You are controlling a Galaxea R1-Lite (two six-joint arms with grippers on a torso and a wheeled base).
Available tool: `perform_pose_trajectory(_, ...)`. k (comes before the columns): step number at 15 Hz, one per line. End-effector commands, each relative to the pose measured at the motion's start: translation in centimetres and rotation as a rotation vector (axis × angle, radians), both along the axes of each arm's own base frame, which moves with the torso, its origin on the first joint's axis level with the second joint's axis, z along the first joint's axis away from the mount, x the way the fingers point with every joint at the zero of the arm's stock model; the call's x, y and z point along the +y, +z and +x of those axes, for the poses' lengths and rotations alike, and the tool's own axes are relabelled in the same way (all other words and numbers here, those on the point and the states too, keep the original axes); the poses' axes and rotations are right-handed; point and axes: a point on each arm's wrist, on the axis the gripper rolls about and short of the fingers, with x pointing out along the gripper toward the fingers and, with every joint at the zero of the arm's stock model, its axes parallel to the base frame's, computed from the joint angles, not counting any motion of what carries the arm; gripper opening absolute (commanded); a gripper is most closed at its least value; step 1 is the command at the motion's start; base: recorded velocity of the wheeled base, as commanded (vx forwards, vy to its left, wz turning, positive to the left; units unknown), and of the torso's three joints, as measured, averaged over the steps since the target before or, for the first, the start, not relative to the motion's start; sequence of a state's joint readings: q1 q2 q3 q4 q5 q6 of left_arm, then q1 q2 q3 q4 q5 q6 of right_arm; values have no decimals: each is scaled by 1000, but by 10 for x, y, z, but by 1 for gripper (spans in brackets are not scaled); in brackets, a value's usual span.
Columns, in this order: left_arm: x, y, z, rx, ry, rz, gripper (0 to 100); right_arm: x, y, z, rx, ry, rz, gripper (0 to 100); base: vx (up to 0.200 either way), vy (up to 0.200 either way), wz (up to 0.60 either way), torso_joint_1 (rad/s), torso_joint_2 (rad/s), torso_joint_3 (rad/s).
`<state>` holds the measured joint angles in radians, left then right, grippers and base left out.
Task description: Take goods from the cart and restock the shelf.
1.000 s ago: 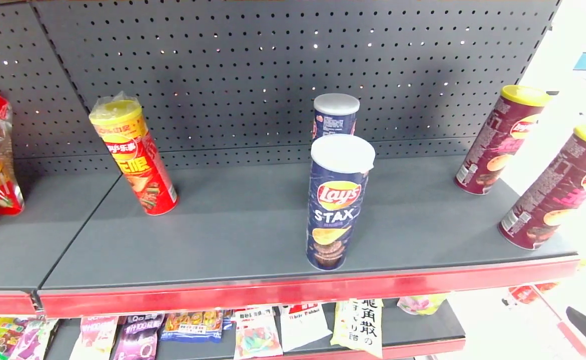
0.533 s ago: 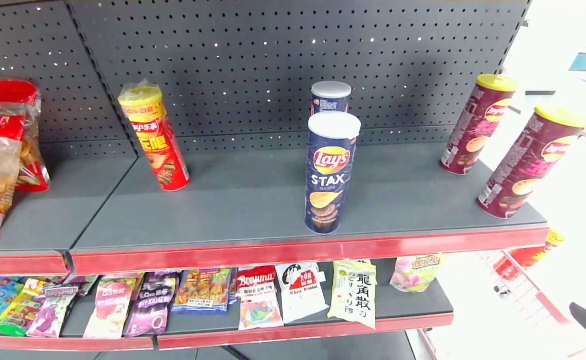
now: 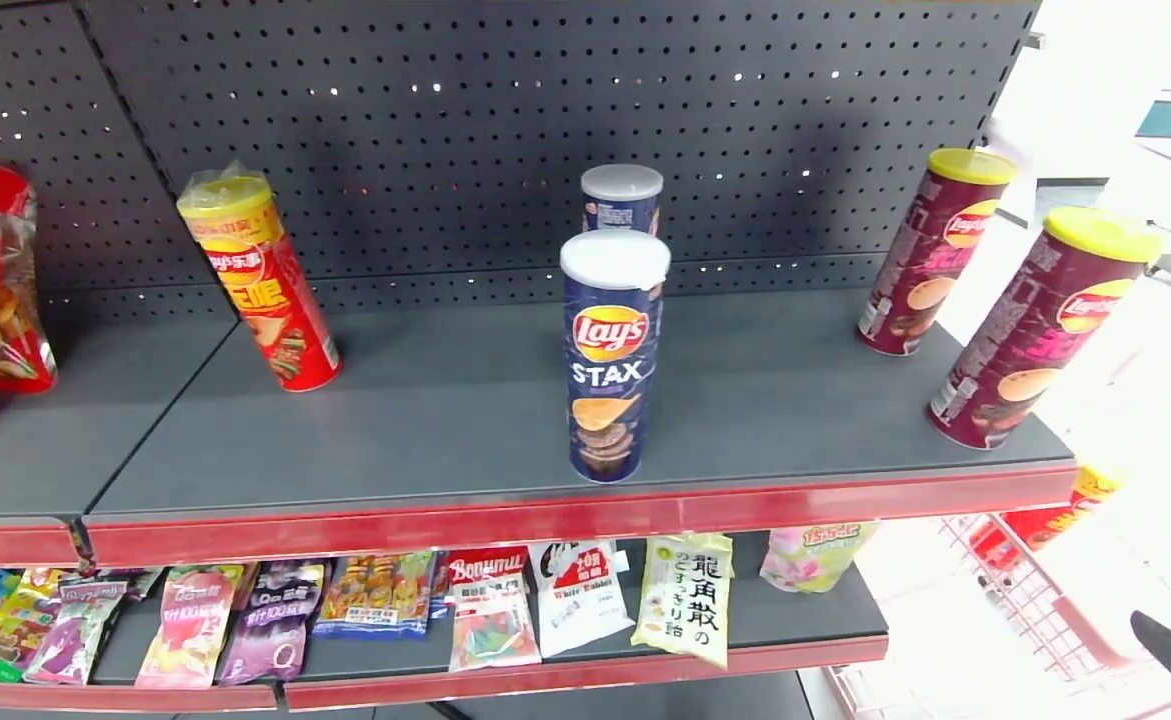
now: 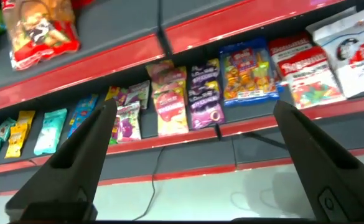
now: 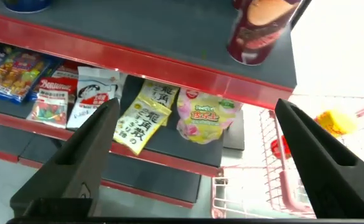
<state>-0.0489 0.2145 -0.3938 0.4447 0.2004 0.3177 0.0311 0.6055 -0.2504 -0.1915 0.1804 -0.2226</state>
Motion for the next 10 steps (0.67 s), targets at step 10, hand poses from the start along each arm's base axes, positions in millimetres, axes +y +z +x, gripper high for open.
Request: perform_pose_trajectory(10, 0, -7, -5, -21, -8, 31, 100, 0, -1, 4, 14, 5, -44, 100, 0, -200, 0, 2, 0, 1)
